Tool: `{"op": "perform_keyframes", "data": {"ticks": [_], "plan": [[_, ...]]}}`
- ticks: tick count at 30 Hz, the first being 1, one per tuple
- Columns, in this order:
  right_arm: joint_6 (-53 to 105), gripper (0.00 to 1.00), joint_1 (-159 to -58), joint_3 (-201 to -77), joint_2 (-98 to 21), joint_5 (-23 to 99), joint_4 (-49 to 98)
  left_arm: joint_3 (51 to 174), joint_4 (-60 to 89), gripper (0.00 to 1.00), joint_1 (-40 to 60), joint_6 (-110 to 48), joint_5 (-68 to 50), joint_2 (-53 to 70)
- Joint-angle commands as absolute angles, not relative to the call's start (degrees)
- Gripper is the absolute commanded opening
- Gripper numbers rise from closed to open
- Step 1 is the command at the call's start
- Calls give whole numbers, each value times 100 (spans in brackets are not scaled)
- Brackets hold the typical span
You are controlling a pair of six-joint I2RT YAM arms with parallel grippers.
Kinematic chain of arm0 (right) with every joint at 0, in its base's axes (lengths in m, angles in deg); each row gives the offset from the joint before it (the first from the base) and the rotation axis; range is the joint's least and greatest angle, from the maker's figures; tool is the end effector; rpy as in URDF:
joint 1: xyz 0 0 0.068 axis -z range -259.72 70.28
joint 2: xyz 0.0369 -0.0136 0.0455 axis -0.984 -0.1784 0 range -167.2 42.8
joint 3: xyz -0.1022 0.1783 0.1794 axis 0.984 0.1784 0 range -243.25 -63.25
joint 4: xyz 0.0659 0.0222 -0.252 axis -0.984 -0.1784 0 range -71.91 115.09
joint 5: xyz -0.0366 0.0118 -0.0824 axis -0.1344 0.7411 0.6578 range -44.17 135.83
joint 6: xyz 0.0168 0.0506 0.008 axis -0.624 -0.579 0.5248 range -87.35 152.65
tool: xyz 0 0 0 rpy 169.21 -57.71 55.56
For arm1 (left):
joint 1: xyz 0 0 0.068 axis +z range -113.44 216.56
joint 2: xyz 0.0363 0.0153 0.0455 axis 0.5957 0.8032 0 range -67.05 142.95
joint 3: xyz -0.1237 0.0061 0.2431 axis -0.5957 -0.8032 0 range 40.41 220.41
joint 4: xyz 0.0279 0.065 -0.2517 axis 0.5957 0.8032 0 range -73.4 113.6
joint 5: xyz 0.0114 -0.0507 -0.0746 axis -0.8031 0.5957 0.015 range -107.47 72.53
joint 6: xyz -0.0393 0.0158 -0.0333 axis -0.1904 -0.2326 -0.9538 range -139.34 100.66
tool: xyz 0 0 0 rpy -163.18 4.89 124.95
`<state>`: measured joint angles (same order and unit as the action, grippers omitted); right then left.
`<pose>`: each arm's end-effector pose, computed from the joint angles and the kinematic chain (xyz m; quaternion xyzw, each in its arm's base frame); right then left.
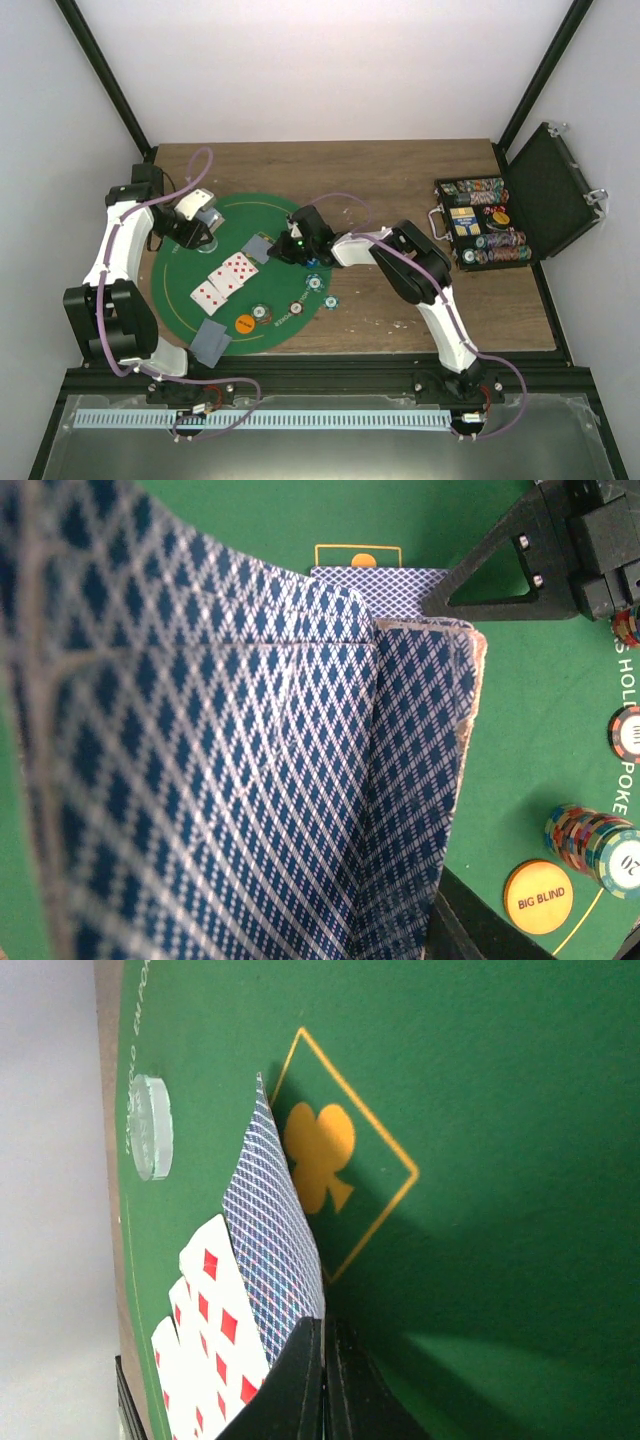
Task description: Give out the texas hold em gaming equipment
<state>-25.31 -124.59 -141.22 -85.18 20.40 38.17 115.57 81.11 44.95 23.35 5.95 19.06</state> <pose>0.3228 0.3429 0.1087 0.0018 0.8782 0.4635 0.1179 0.2798 0.0269 0.2860 0.3110 0.9205 -0.1283 0.1986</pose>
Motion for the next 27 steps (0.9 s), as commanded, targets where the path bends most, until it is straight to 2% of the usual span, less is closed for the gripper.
{"op": "perform_keyframes", "data": {"ticks": [1,9,16,20,22,27], "plan": [[-2658,4,-12577,-14338,-8652,1924,3925,11621,8092,38,4526,2427,678,1819],[-2338,22,-12569,-14393,-8362,2116,3697,11775,8207,39,4526,2424,731,1865],[-1618,52,-12479,-14242,-7622,2604,3541,12092,8498,39,4527,2600,982,1954],[-759,60,-12433,-14214,-7091,2612,3550,12196,8719,40,4506,2882,1184,1874],[-144,63,-12378,-14247,-6865,2327,3570,12231,8923,40,4478,3138,1373,1806],[806,66,-11862,-14425,-6487,66,3629,12297,9520,41,4104,3837,1551,1566]]}}
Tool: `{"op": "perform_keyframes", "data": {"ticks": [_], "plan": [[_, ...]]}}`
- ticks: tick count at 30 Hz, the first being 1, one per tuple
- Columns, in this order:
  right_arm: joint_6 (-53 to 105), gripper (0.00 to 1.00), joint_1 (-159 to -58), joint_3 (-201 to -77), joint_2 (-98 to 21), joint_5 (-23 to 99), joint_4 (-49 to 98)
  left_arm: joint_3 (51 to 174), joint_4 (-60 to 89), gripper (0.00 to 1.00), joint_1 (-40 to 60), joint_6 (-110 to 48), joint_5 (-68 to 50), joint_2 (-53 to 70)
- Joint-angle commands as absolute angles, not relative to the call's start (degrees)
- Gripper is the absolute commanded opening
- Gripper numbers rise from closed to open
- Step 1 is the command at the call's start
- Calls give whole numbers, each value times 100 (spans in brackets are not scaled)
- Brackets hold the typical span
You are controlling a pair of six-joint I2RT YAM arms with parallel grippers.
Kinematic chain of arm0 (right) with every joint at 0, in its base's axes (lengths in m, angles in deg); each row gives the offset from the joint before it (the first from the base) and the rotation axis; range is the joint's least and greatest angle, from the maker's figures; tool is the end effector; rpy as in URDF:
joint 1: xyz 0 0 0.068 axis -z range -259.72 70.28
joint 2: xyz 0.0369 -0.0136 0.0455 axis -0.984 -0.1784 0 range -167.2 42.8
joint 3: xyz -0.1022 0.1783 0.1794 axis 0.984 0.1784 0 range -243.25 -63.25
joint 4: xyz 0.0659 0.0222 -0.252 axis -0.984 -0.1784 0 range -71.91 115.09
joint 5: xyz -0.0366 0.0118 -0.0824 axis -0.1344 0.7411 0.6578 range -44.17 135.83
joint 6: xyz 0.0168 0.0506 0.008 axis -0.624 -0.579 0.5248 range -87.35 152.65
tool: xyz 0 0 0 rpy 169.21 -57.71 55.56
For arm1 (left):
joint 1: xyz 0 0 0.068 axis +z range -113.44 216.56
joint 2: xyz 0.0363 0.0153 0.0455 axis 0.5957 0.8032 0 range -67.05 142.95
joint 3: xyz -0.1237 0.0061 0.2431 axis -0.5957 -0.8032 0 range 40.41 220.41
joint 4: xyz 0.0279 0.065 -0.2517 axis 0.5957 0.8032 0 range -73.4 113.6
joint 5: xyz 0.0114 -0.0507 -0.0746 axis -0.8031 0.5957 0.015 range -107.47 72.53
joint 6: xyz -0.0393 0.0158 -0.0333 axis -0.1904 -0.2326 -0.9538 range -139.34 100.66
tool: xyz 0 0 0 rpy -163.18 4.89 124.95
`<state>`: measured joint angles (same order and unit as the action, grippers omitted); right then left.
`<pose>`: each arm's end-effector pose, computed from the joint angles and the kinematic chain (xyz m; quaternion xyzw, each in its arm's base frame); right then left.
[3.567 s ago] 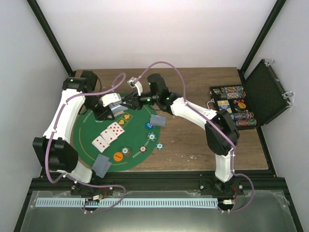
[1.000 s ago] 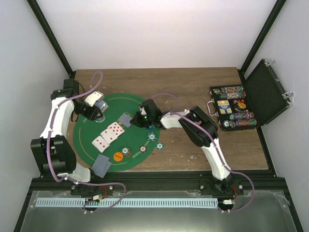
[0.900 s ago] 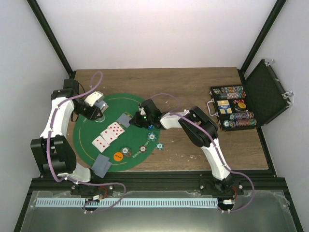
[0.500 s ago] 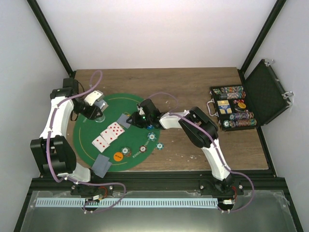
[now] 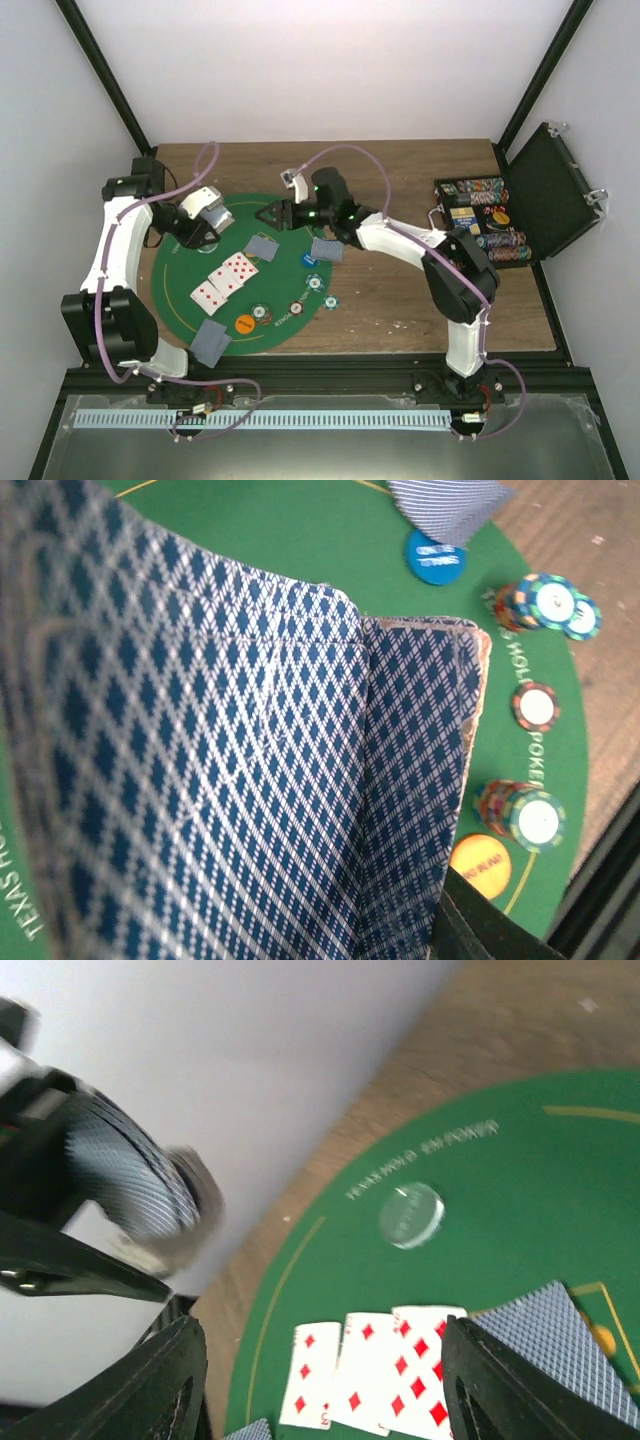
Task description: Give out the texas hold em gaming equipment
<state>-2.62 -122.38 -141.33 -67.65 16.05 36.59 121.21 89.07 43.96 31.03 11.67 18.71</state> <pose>0.3184 0.3175 0.2430 -0.1968 0.7848 0.5093 0.2933 0.2726 0.0179 0.3128 0.3780 0.8851 -0.1678 0.2135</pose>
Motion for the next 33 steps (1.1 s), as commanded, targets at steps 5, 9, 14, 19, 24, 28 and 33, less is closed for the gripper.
{"op": "perform_keyframes", "data": {"ticks": [5,9,14,19,24,28,33], "plan": [[1807,66,-11830,-14818,-6297,-1071,3118,12465,10068,41,3654,4139,1680,1538],[1751,67,-11830,-15084,-6361,-1468,3279,12692,10229,41,3413,4069,1716,1696],[1515,68,-11848,-15344,-6610,-1740,3512,12841,10317,40,3291,4055,1853,1726],[1371,70,-11977,-15543,-6882,-1720,3697,12853,10364,41,3194,4041,1907,1733],[1406,70,-12138,-15787,-7116,-1743,3694,12881,10350,40,3183,4024,1943,1751],[1403,70,-12230,-15990,-7285,-1667,3640,12896,10335,40,3175,3992,1961,1789],[1413,68,-12297,-16025,-7398,-1165,3571,12881,10326,39,3173,3982,1939,1816]]}}
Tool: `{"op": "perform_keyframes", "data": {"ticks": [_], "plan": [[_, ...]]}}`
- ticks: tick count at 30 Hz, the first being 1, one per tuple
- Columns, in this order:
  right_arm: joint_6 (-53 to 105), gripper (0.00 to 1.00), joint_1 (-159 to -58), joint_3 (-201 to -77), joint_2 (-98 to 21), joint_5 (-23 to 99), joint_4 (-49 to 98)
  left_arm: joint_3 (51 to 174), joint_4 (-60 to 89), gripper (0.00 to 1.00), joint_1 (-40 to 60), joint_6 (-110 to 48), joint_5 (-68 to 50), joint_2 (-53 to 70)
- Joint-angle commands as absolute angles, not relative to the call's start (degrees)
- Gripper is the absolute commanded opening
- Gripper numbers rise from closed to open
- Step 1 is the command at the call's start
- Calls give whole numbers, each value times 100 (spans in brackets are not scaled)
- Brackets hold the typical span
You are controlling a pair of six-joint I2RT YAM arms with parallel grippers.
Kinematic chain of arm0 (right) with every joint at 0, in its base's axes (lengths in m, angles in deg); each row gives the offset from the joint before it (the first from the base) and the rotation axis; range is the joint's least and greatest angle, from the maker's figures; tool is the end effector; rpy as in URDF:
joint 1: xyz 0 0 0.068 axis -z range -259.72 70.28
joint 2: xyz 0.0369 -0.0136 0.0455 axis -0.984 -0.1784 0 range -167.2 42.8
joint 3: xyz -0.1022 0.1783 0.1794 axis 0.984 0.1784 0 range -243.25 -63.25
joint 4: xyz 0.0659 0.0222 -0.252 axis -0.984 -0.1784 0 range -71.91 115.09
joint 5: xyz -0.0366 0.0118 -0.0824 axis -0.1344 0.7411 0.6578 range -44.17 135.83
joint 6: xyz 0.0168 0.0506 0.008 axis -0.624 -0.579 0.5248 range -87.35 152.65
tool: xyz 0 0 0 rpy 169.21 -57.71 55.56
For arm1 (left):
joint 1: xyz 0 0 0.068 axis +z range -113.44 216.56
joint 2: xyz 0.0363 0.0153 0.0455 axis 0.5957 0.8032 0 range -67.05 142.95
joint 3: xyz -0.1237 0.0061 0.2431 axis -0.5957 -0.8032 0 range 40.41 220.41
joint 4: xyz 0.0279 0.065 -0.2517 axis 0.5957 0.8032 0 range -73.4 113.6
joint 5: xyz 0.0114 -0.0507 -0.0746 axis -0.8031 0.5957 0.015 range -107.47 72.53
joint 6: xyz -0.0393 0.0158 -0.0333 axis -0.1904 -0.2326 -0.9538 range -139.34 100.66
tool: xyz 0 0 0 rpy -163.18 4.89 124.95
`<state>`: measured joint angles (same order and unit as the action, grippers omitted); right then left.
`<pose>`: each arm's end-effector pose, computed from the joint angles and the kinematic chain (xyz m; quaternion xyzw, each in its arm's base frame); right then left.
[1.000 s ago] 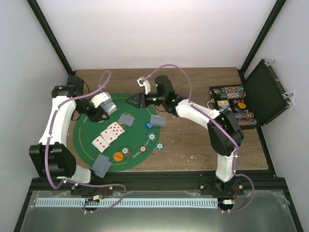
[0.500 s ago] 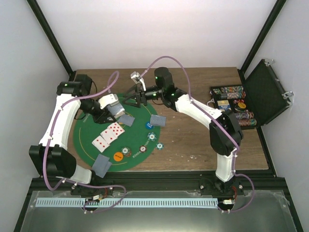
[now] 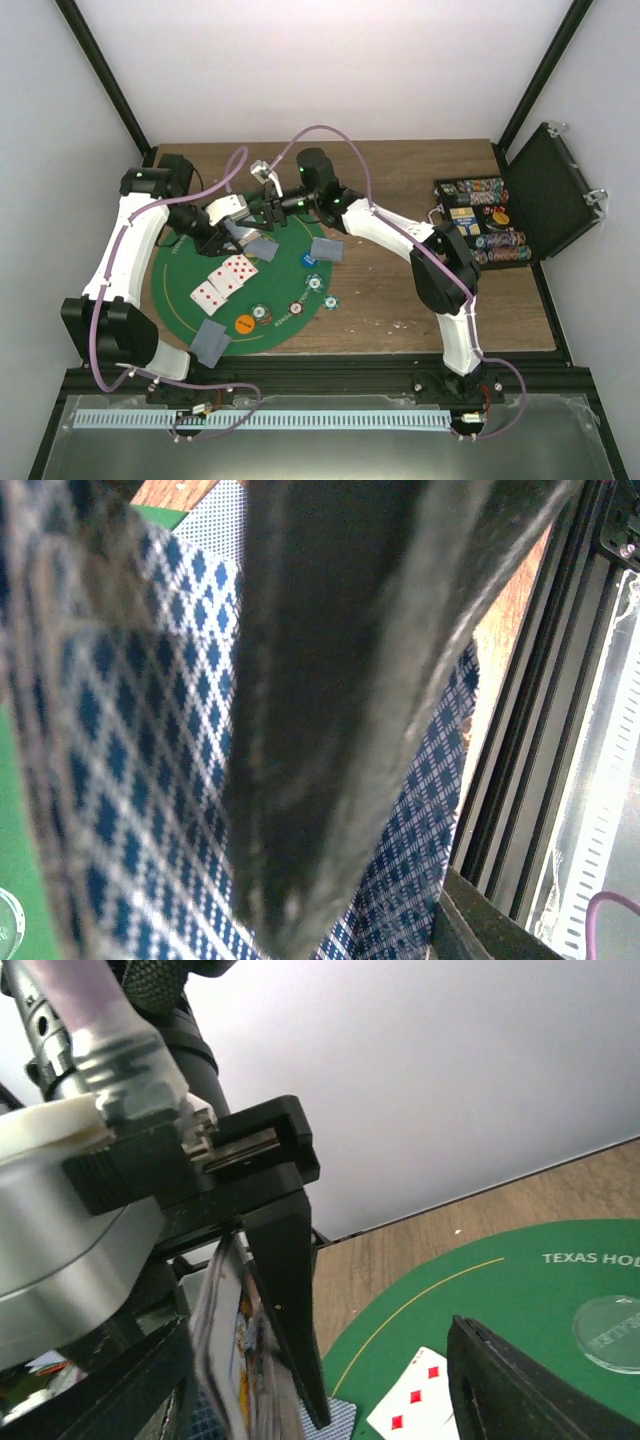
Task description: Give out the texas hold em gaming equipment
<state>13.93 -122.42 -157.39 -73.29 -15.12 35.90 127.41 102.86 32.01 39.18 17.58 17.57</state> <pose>0.3282 0.3452 0.2971 -0.4534 0.5842 0.6163 0.2706 0.2461 -0.0401 0.3439 0.5118 0.8032 -0.2449 0.1818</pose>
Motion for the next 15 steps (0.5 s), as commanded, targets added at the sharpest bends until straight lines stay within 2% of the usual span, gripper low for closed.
{"op": "perform_keyframes", "data": {"ticks": [1,7,15], "plan": [[1449,66,-12297,-16042,-7406,-1003,3462,12879,10324,39,3173,3991,1922,1809],[1842,51,-12256,-15912,-7097,25,2905,12787,10263,38,3177,4036,1781,1671],[2016,45,-12199,-15554,-6729,384,2752,12660,10136,37,3173,3986,1650,1666]]}}
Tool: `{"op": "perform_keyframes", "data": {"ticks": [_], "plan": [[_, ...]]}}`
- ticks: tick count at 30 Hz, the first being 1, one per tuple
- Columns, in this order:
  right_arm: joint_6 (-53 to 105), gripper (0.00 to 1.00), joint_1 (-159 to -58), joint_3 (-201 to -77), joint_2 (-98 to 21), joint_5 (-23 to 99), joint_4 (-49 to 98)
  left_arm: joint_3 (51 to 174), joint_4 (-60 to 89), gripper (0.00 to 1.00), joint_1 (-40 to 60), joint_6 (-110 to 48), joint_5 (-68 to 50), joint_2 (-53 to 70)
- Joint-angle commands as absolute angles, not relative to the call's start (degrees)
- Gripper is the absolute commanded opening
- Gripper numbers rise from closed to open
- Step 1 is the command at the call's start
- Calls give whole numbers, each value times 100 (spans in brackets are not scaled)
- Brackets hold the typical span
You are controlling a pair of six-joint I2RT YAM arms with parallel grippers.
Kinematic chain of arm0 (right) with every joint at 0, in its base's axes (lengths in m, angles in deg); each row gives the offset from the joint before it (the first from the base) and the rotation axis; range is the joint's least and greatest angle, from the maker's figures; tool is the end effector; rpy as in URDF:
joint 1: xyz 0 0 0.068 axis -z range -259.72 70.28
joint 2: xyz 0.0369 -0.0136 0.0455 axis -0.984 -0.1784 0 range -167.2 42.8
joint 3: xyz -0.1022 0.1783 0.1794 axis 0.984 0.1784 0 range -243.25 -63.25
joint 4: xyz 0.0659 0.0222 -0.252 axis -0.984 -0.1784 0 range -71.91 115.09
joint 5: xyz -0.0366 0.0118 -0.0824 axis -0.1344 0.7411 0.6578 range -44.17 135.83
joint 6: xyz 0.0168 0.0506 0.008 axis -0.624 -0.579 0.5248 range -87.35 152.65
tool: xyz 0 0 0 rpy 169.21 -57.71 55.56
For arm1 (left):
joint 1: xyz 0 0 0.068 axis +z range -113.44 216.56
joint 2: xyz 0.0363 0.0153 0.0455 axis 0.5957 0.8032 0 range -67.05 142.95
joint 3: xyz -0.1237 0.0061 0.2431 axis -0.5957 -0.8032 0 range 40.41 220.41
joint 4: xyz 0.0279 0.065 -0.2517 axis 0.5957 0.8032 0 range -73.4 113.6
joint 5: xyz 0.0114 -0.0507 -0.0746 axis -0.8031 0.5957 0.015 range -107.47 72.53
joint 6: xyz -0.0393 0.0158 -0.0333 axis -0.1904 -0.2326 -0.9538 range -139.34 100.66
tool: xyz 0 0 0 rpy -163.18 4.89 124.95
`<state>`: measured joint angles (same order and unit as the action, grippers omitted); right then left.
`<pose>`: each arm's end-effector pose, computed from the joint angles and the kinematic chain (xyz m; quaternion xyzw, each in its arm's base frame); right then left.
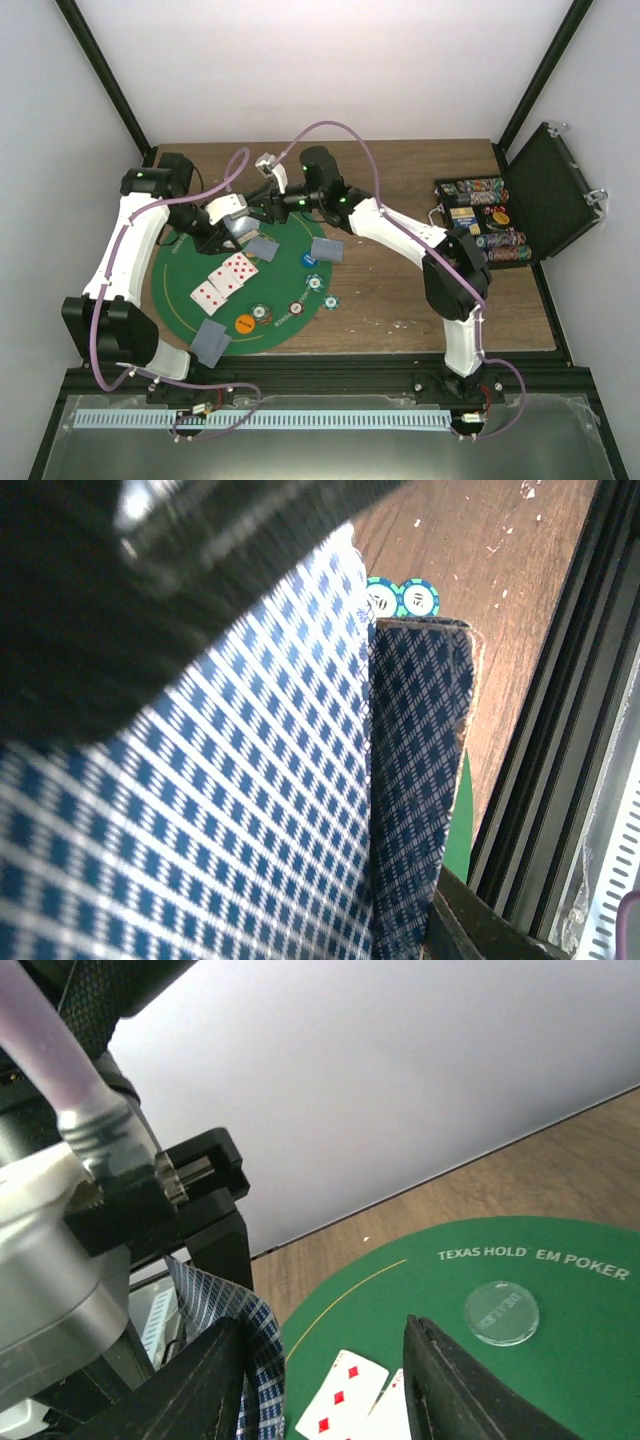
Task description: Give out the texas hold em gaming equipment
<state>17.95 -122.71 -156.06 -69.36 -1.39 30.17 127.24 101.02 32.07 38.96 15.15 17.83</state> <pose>0.3228 0.3367 0.3093 -0.4152 0.6413 0.5483 0.3401 0.2506 -0.0389 0.3417 0.5147 0.8078 -0.2214 0.1830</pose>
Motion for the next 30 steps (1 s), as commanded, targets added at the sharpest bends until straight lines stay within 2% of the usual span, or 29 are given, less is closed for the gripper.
{"op": "perform_keyframes", "data": {"ticks": [1,6,12,16,24,30], "plan": [[2043,44,-12200,-15547,-6712,412,2714,12649,10128,37,3175,3969,1619,1663],[2152,36,-12204,-15562,-6648,386,2614,12622,10072,37,3178,3943,1576,1654],[2209,19,-12209,-15562,-6584,137,2560,12546,9910,37,3173,3843,1506,1654],[2285,11,-12209,-15536,-6505,215,2479,12462,9791,37,3182,3785,1383,1687],[2424,1,-12209,-15534,-6427,330,2352,12409,9687,37,3232,3702,1322,1741],[2467,1,-12209,-15525,-6339,360,2358,12343,9597,37,3342,3701,1323,1766]]}}
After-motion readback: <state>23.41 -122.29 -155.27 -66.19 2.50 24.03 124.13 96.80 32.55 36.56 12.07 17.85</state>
